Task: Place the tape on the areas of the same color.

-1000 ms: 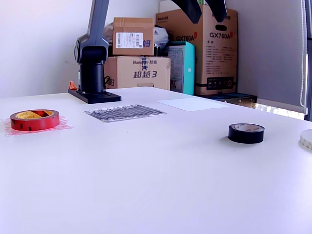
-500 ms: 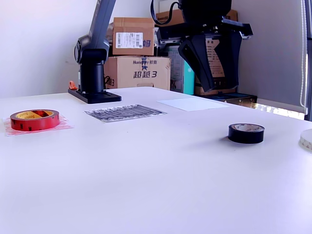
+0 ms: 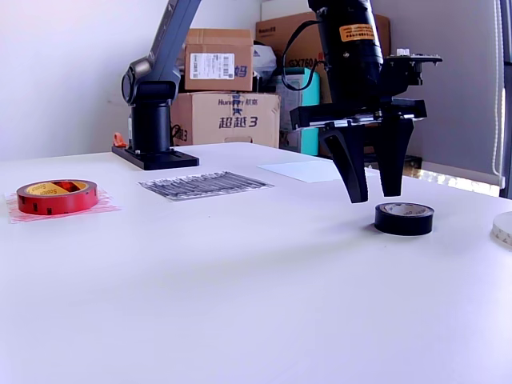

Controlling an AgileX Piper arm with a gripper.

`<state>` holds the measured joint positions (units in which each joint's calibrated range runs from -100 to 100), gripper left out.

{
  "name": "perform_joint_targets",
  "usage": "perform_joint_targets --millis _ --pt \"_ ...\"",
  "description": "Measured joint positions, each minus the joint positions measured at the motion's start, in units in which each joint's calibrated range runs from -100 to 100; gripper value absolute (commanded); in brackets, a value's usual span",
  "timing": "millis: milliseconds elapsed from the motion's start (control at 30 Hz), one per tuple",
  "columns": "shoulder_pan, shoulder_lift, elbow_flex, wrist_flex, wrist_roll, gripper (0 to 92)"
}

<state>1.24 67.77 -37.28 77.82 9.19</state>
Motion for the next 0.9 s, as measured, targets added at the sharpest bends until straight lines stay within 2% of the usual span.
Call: perform_joint_targets --millis 900 --pt "1.5 2.1 -1.1 -1.3 1.7 47.3"
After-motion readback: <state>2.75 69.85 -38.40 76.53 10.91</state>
